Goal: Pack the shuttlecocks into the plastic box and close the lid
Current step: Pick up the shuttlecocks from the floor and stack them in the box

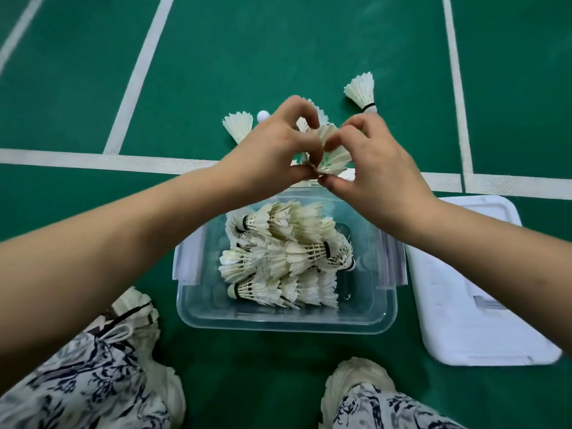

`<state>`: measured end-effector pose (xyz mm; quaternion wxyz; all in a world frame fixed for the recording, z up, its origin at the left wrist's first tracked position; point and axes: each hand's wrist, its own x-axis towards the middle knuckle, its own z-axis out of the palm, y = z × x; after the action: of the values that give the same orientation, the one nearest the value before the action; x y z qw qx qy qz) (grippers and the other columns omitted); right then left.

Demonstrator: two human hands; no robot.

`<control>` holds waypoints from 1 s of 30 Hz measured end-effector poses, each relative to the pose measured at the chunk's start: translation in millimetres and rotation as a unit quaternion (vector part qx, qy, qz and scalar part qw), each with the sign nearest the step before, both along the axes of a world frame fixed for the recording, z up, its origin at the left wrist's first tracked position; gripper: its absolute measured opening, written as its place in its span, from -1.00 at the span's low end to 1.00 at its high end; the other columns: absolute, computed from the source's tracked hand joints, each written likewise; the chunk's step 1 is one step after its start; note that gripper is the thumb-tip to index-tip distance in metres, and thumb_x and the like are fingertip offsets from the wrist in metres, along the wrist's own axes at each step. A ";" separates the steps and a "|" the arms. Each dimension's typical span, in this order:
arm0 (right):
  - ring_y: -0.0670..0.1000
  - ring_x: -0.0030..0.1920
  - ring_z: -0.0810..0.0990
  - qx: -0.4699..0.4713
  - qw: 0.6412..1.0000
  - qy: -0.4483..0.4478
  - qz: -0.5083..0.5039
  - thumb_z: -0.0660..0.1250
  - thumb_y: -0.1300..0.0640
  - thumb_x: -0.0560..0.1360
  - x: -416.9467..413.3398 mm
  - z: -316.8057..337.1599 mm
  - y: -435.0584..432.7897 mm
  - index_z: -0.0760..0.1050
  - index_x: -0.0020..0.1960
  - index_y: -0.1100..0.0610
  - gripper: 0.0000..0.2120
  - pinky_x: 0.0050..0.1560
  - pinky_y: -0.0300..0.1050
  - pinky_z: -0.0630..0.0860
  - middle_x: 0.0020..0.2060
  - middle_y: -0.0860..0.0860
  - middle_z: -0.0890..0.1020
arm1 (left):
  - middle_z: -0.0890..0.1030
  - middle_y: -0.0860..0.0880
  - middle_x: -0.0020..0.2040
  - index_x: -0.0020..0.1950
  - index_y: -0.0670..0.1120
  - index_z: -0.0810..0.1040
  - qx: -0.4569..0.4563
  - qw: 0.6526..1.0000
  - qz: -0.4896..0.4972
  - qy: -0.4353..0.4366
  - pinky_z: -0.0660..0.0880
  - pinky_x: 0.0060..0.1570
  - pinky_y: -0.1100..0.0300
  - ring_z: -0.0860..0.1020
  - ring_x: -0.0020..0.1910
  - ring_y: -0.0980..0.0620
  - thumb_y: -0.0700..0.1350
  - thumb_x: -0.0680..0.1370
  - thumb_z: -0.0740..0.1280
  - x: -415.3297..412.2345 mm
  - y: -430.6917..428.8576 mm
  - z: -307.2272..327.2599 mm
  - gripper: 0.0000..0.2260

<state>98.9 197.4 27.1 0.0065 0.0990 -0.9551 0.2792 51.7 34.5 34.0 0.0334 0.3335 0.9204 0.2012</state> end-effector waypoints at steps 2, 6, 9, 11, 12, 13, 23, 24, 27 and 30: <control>0.13 0.01 0.51 -0.007 1.000 0.009 -0.004 0.38 0.05 0.43 1.8 -1.5 1.9 0.52 0.01 0.07 -0.82 -0.06 -0.07 0.42 0.20 0.06 0.42 | 0.44 -0.21 0.14 -0.18 -0.14 0.61 0.019 1.000 0.001 -0.005 0.24 -0.13 0.37 0.41 -0.23 0.06 -0.10 0.38 0.38 2.3 -1.6 2.5 -0.88; 0.19 0.04 0.45 0.026 0.997 0.079 -0.008 0.34 -0.06 0.41 6.0 -3.5 5.9 0.61 -0.14 0.11 -0.76 -0.04 -0.03 0.35 0.02 0.11 0.54 | 0.30 -0.04 0.23 0.09 -0.09 0.55 0.120 0.991 0.042 -0.040 0.38 -0.06 0.47 0.44 -0.20 0.25 -0.09 0.39 0.40 7.9 -5.6 6.7 -0.71; 0.06 -0.12 0.35 0.014 0.993 0.108 -0.034 0.32 -0.07 0.40 12.8 3.1 8.9 0.59 -0.19 0.10 -0.76 -0.13 -0.09 0.25 -0.21 0.04 0.48 | 0.26 0.04 0.21 0.25 -0.02 0.44 0.165 0.979 0.096 -0.073 0.46 0.02 0.40 0.47 -0.14 0.23 -0.11 0.40 0.44 10.6 -11.4 4.8 -0.56; 0.02 -0.20 0.32 0.023 0.995 0.093 -0.040 0.30 -0.01 0.39 18.4 6.4 10.0 0.53 -0.23 0.09 -0.83 -0.16 -0.12 0.20 -0.30 -0.05 0.41 | 0.28 0.05 0.20 0.26 -0.01 0.42 0.179 0.972 0.126 -0.088 0.49 0.04 0.32 0.49 -0.12 0.20 -0.13 0.41 0.44 13.1 -15.3 -0.6 -0.55; 0.02 -0.24 0.33 0.033 0.996 0.079 -0.037 0.28 0.01 0.38 21.9 6.9 9.6 0.50 -0.25 0.08 -0.86 -0.18 -0.14 0.20 -0.33 -0.07 0.39 | 0.28 0.05 0.19 0.27 -0.01 0.42 0.180 0.970 0.135 -0.094 0.50 0.05 0.28 0.50 -0.11 0.16 -0.13 0.42 0.43 14.1 -17.1 -4.3 -0.56; 0.02 -0.26 0.35 0.041 0.997 0.061 -0.032 0.29 0.03 0.39 25.3 6.3 8.7 0.47 -0.26 0.06 -0.89 -0.21 -0.15 0.19 -0.35 -0.07 0.39 | 0.28 0.05 0.19 0.27 -0.01 0.41 0.177 0.969 0.142 -0.100 0.51 0.06 0.24 0.51 -0.09 0.12 -0.13 0.42 0.42 14.6 -18.5 -8.3 -0.56; 0.11 -0.16 0.54 0.114 0.992 -0.038 0.046 0.19 -0.04 0.52 40.9 -25.7 -1.5 0.46 -0.09 0.03 -0.83 -0.32 -0.11 0.30 -0.18 -0.01 0.57 | 0.45 -0.09 0.26 0.36 -0.02 0.27 0.040 0.948 0.271 -0.160 0.38 0.06 0.17 0.52 0.05 -0.01 -0.05 0.46 0.37 -32.0 -42.9 -53.5 -0.48; 0.13 -0.15 0.55 0.107 0.992 -0.042 0.054 0.18 -0.04 0.52 41.7 -27.9 -1.7 0.46 -0.07 0.05 -0.82 -0.30 -0.10 0.34 -0.15 0.02 0.60 | 0.44 -0.11 0.27 0.38 -0.03 0.25 0.022 0.947 0.278 -0.160 0.37 0.06 0.15 0.51 0.07 -0.04 -0.06 0.46 0.37 -39.2 -44.7 -58.0 -0.46; 0.17 -0.14 0.56 0.078 0.992 -0.070 0.066 0.18 -0.02 0.54 41.9 -32.3 -2.3 0.44 -0.06 0.10 -0.80 -0.24 -0.05 0.40 -0.13 0.08 0.61 | 0.38 -0.17 0.32 0.43 -0.03 0.16 -0.028 0.944 0.285 -0.163 0.37 0.16 0.06 0.44 0.20 -0.14 -0.05 0.46 0.36 -62.4 -48.8 -66.2 -0.39; 0.17 -0.18 0.54 0.072 0.990 -0.102 0.060 0.17 0.00 0.55 38.5 -34.4 -1.3 0.38 -0.11 0.09 -0.83 -0.24 -0.03 0.43 -0.17 0.10 0.61 | 0.30 -0.22 0.38 0.46 0.01 0.11 -0.070 0.948 0.263 -0.166 0.32 0.23 0.03 0.38 0.27 -0.20 -0.03 0.48 0.35 -82.2 -45.3 -71.2 -0.37</control>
<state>137.4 196.1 -7.3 -0.1152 0.1271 -0.9606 0.2187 -30.6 -10.8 -37.2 0.1552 0.0378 0.9686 0.1905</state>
